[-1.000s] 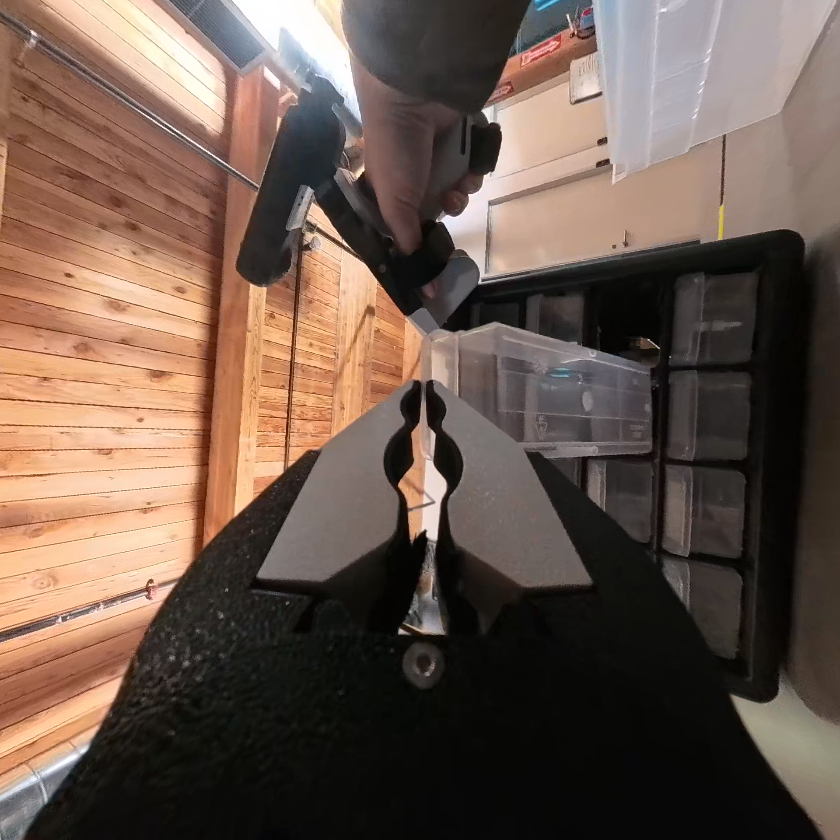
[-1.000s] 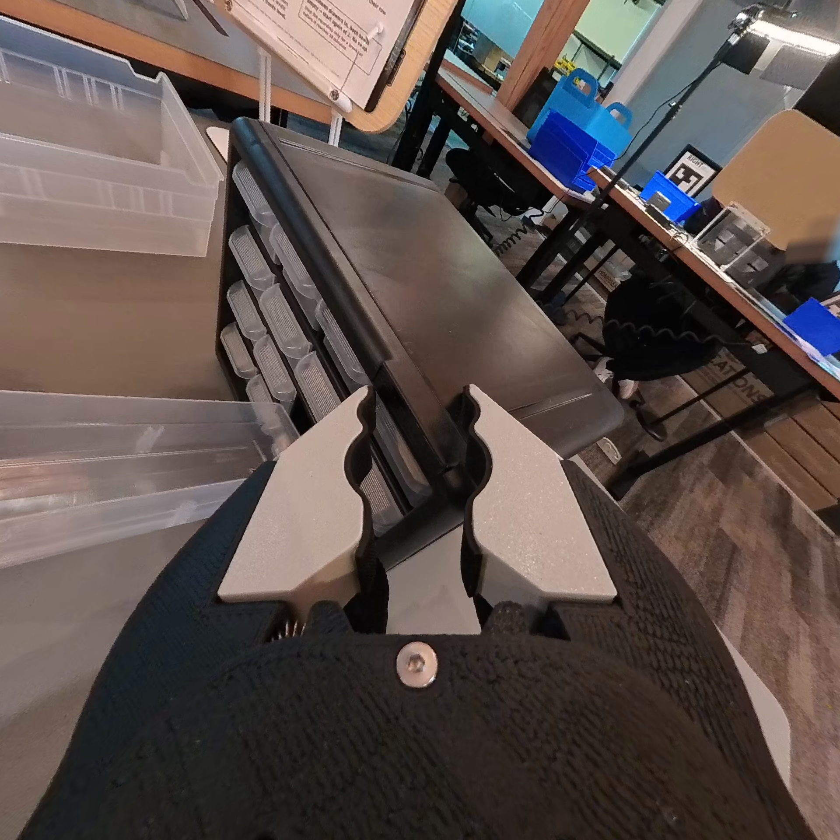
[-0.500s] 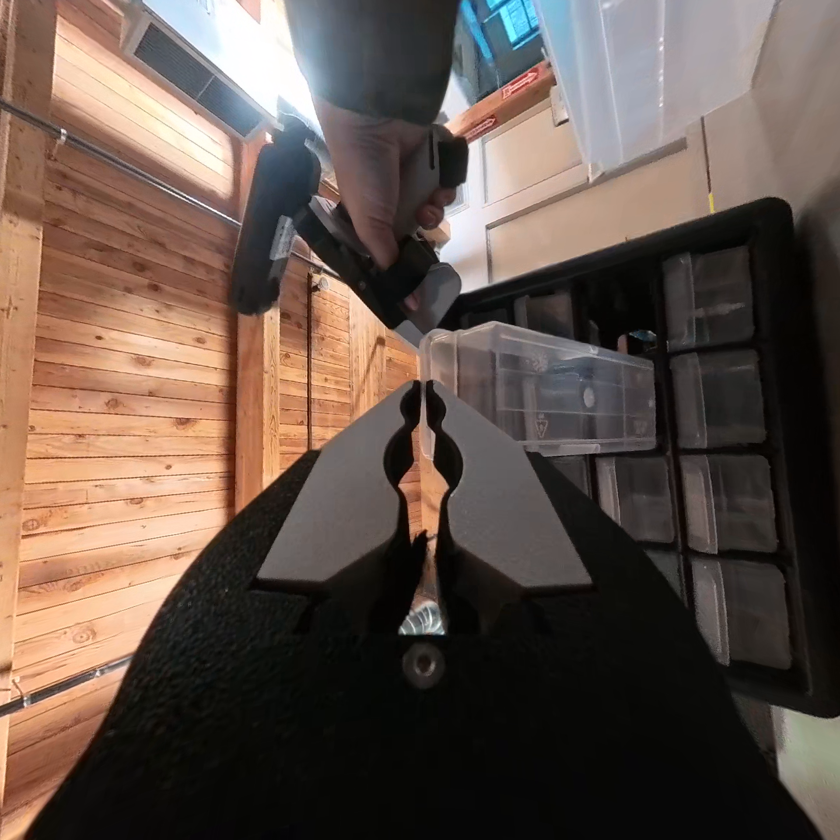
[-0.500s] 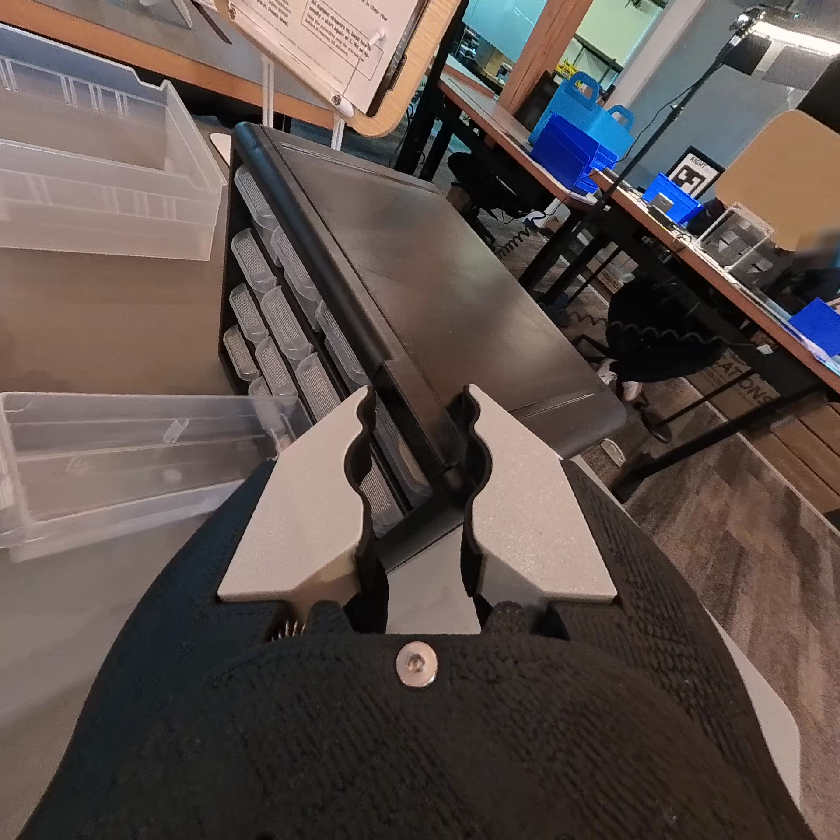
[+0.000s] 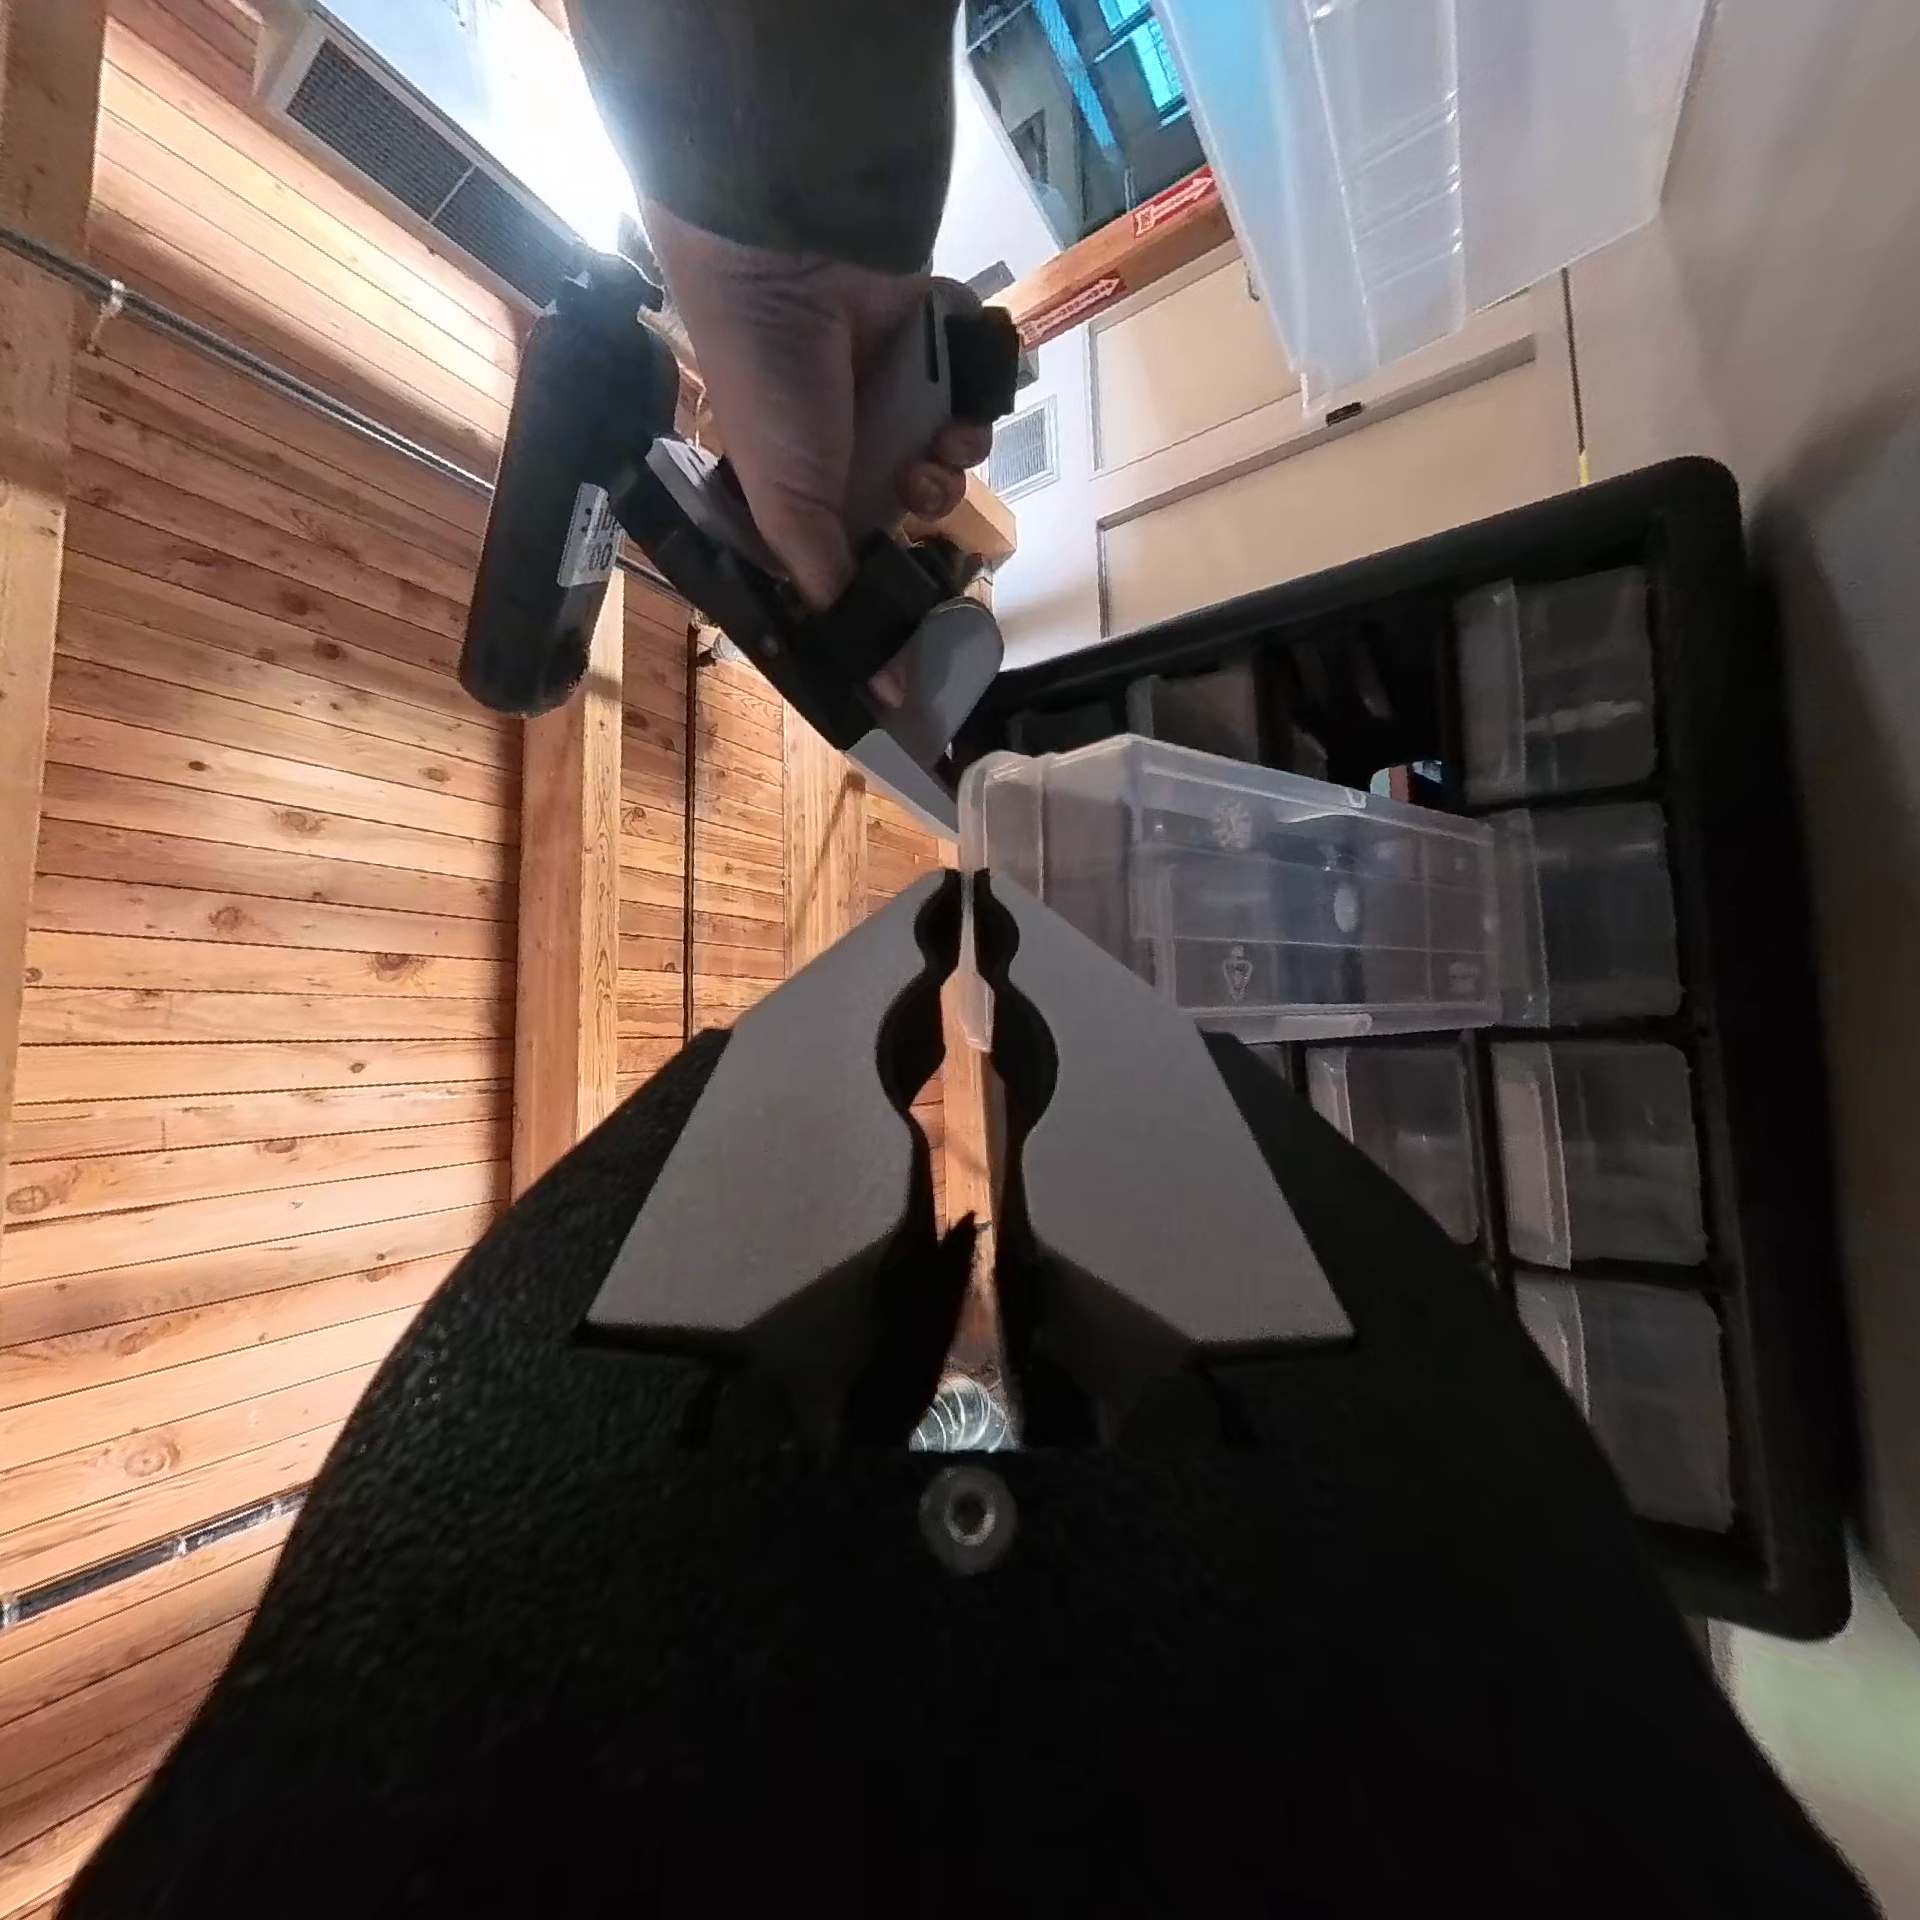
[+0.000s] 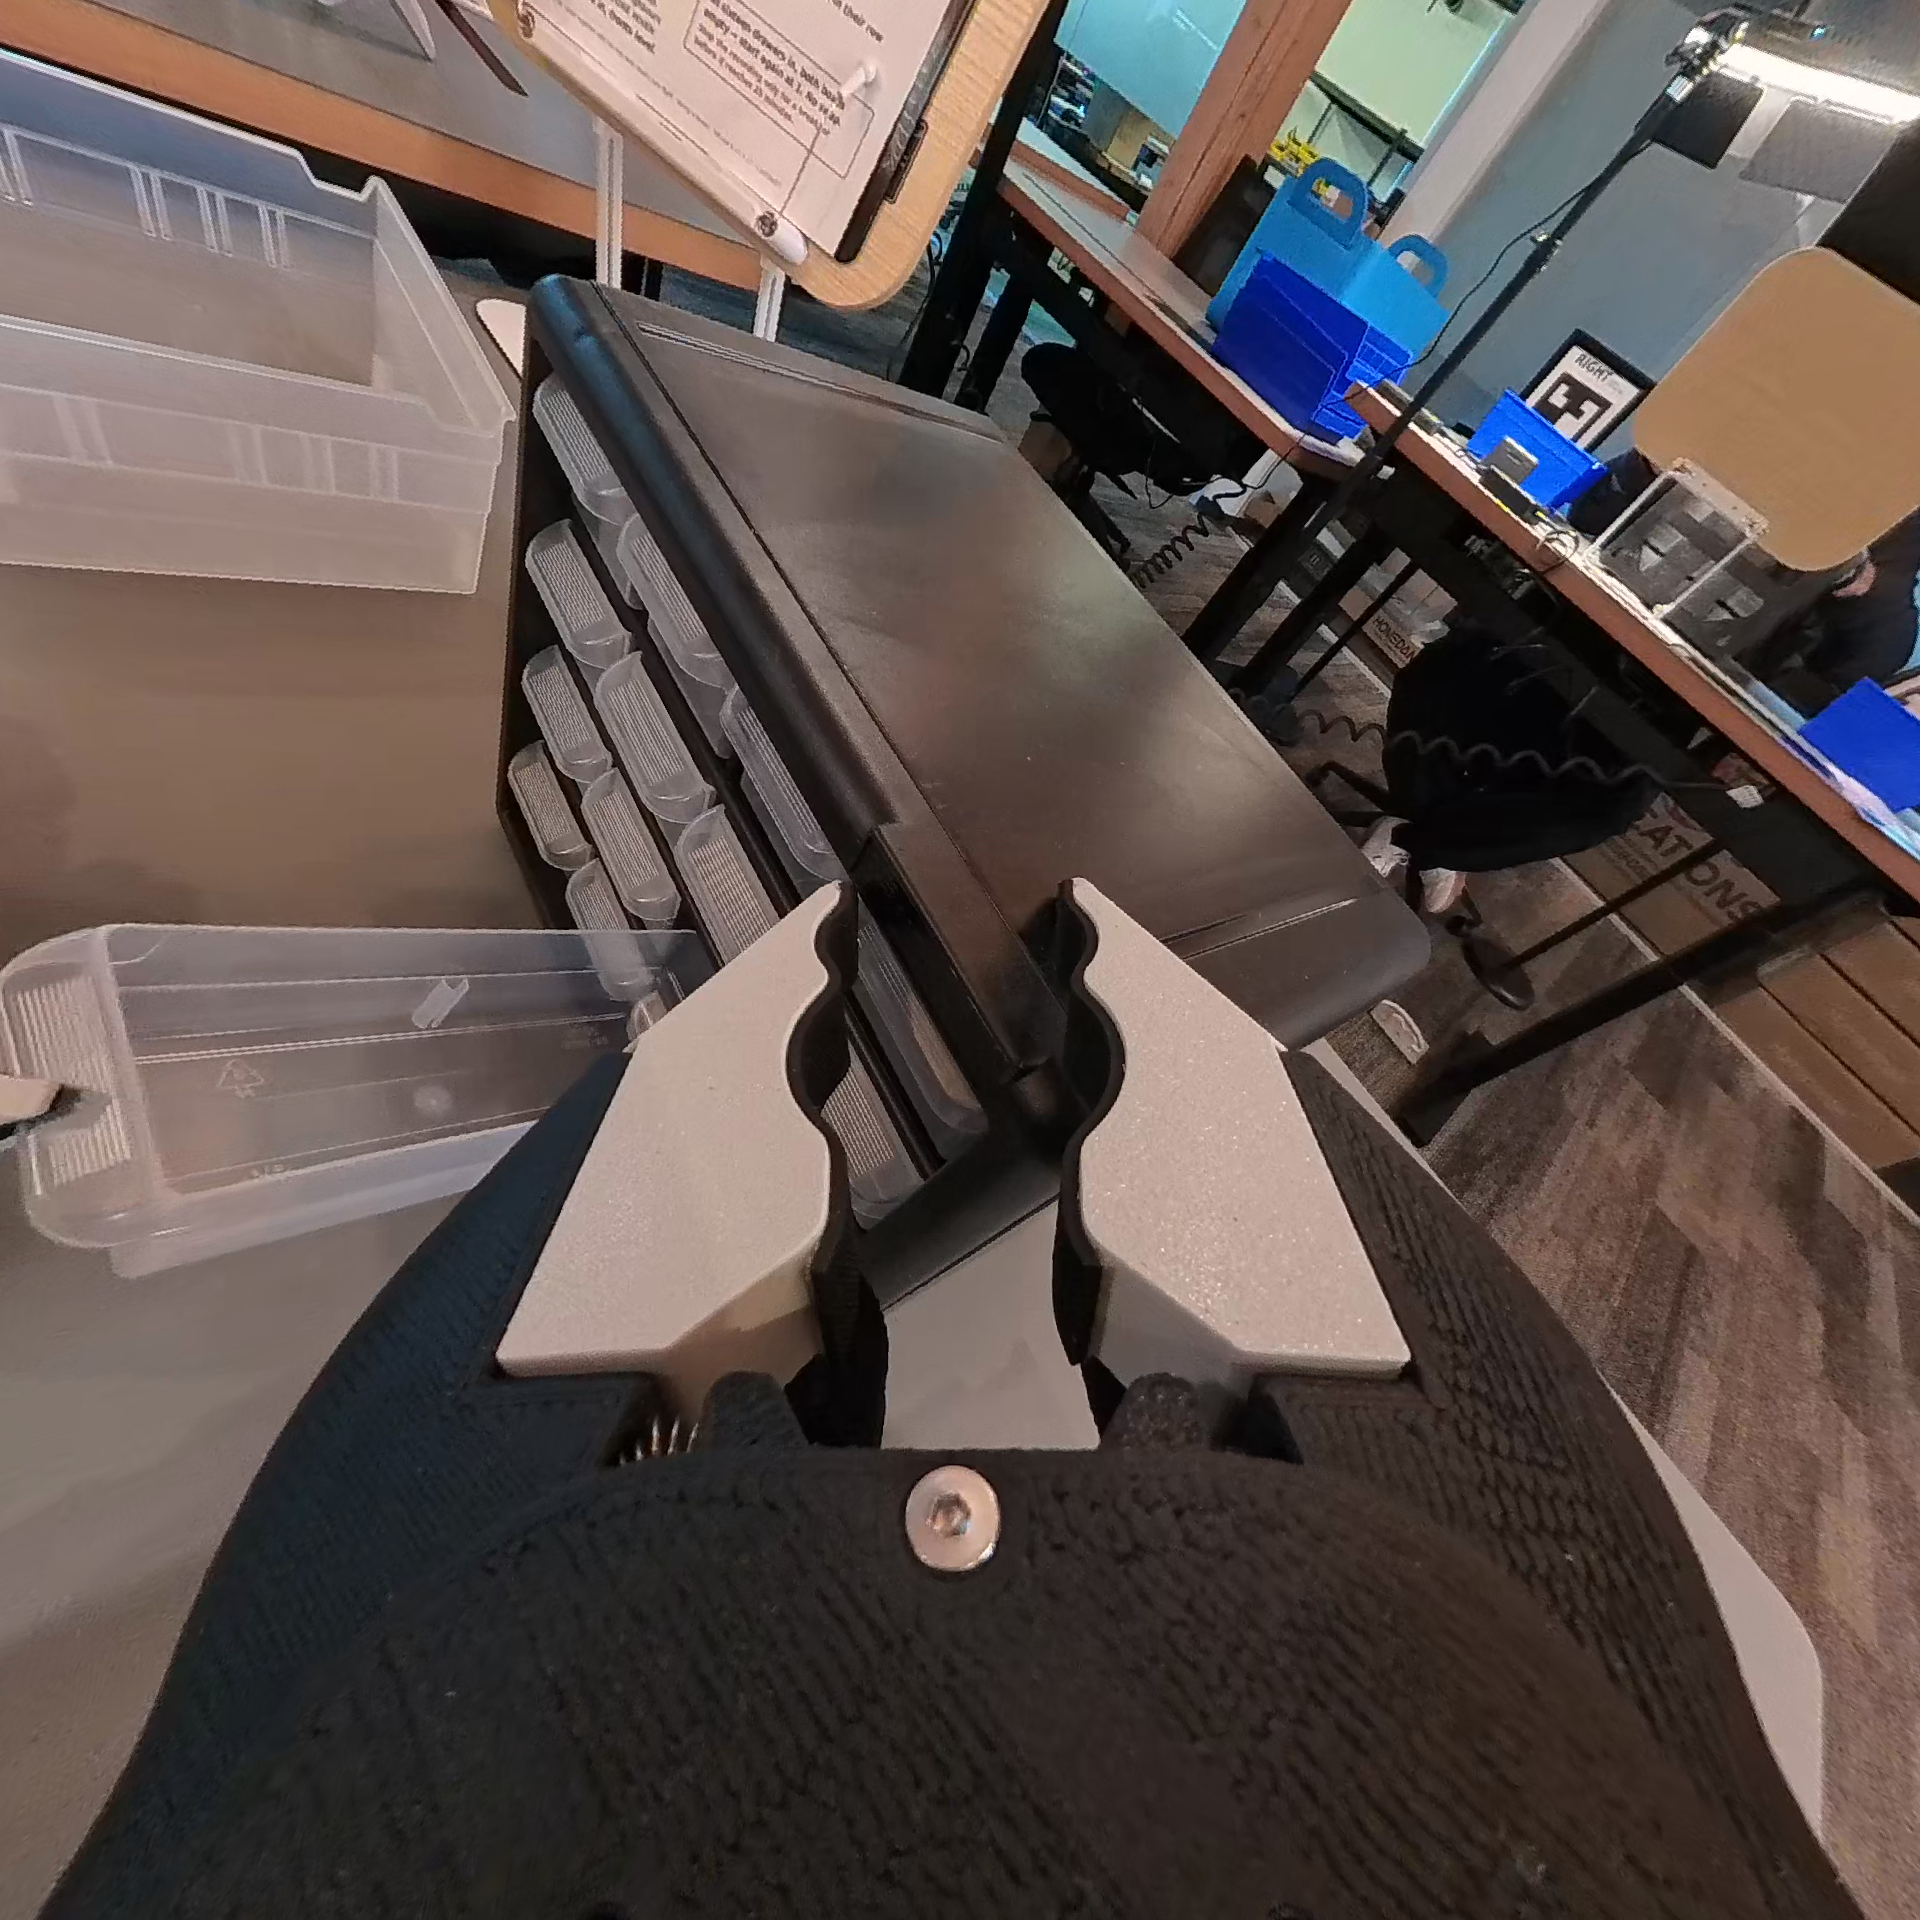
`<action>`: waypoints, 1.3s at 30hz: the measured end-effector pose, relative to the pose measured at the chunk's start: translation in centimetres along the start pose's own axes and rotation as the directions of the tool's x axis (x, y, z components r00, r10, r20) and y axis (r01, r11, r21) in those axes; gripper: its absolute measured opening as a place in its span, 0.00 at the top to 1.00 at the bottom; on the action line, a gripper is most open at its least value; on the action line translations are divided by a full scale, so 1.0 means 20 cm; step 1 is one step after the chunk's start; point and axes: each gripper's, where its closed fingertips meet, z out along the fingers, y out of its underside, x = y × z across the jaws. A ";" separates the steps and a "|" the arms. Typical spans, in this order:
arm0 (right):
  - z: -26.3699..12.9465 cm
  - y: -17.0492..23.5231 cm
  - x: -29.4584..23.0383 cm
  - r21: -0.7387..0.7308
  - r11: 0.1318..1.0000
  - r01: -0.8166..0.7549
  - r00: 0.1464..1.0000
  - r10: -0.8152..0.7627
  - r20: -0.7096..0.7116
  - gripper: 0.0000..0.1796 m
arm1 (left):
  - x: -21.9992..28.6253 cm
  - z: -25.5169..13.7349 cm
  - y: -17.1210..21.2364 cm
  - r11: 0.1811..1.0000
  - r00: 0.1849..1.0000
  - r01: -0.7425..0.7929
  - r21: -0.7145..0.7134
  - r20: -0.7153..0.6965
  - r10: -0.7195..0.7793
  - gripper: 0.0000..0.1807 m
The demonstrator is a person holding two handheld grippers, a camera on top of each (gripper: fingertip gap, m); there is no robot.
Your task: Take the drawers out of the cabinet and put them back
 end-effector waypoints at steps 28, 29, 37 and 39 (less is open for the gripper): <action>0.00 0.00 0.00 -0.005 1.000 -0.003 1.000 0.003 -0.004 0.79 | 0.17 -0.04 0.00 0.999 0.997 0.034 0.006 -0.076 -0.033 1.00; 0.00 0.00 0.00 -0.005 1.000 -0.004 1.000 0.004 -0.004 0.79 | 0.18 -0.04 0.03 0.999 0.996 0.035 -0.005 -0.084 -0.035 0.99; 0.00 0.00 0.00 -0.006 1.000 -0.006 1.000 0.006 -0.004 0.79 | 0.27 0.06 0.04 0.998 0.986 0.049 -0.036 -0.160 -0.055 0.99; 0.00 0.00 0.00 -0.006 1.000 -0.007 1.000 0.007 -0.003 0.79 | 0.31 0.10 0.07 0.997 0.982 0.043 -0.057 -0.182 -0.052 0.99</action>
